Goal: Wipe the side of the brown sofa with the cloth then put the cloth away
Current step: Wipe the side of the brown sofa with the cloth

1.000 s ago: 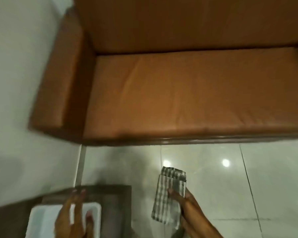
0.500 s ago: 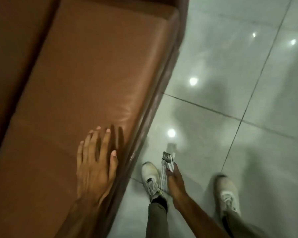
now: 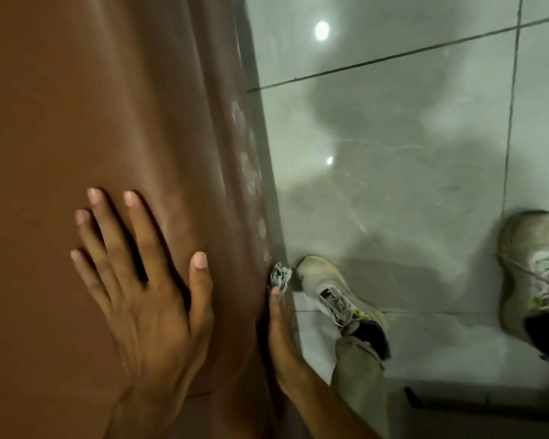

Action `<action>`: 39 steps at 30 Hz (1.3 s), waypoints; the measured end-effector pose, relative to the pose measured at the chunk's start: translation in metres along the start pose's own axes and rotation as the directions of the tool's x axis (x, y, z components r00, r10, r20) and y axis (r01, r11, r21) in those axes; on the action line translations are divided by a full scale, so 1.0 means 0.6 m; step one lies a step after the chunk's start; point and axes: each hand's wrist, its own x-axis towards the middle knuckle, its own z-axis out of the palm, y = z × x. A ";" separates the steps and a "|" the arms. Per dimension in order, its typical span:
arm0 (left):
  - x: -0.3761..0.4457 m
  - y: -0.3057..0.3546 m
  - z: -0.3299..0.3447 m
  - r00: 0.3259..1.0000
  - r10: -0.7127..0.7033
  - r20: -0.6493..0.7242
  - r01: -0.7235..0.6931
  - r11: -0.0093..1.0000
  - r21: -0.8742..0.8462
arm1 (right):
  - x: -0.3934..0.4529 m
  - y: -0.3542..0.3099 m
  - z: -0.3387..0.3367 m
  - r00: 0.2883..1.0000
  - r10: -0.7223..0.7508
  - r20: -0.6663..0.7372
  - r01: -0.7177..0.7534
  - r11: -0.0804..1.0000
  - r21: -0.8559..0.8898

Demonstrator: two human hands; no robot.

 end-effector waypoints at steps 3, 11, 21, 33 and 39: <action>0.031 -0.001 -0.012 1.000 0.027 0.014 -0.027 1.000 0.010 | -0.039 -0.053 0.024 0.999 -0.050 0.017 0.050 0.999 0.013; 0.148 0.010 -0.027 0.994 0.099 -0.051 -0.100 0.995 -0.001 | 0.103 -0.146 0.042 0.981 -0.191 -0.038 0.192 0.981 0.029; 0.230 0.013 -0.043 0.982 0.167 -0.086 -0.170 0.985 -0.026 | 0.049 -0.269 0.089 0.923 -0.383 0.031 0.379 0.921 0.094; 0.399 0.045 -0.057 0.957 0.158 -0.243 -0.167 0.986 -0.014 | 0.048 -0.355 0.102 0.917 -0.399 0.027 0.398 0.917 0.026; 0.401 0.042 -0.037 0.940 0.188 -0.286 -0.174 0.982 0.074 | 0.197 -0.467 0.118 0.899 -0.436 -0.034 0.435 0.900 -0.040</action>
